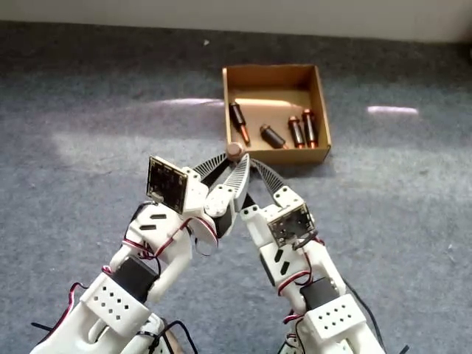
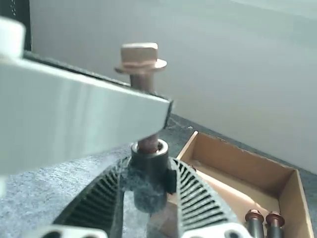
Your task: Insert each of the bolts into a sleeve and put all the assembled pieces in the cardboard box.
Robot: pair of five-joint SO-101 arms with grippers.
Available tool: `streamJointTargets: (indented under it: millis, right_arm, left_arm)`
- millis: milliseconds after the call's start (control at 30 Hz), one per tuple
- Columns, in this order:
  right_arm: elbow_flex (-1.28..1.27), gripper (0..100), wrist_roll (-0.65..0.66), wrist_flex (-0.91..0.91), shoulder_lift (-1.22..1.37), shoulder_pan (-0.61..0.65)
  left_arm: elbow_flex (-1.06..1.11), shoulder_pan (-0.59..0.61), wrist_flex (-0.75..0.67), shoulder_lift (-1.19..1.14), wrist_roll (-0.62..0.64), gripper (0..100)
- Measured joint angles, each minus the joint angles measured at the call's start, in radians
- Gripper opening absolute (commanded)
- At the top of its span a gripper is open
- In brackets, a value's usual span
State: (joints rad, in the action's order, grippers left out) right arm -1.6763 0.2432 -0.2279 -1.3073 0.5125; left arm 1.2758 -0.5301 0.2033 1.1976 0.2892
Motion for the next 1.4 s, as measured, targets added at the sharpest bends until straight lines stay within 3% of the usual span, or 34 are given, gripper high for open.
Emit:
streamJointTargets:
  millis: [133, 500, 1067, 1167, 1333, 1400]
  right_arm:
    - [0.0, 0.5, -0.002, 0.0, 0.0, -0.011]
    - [0.0, 0.5, -0.002, 0.018, 0.0, -0.026]
    - [0.0, 0.5, 0.0, 0.064, 0.003, -0.19]
    - [0.0, 0.5, 0.0, 0.091, 0.003, -0.216]
    - [0.0, 0.5, 0.0, 0.101, 0.003, -0.235]
    - [0.0, 0.5, 0.0, 0.109, 0.003, -0.238]
  left_arm:
    - [0.0, -0.005, 0.0, -0.002, 0.003, 28]
    - [0.012, -0.012, 0.037, -0.002, -0.003, 29]
    - [-0.025, 0.023, 0.037, 0.0, -0.005, 29]
    - [-0.025, 0.098, 0.037, 0.0, -0.005, 24]
    - [-0.011, 0.247, 0.037, 0.0, -0.005, 2]
    - [0.014, 0.302, 0.037, 0.0, -0.005, 2]
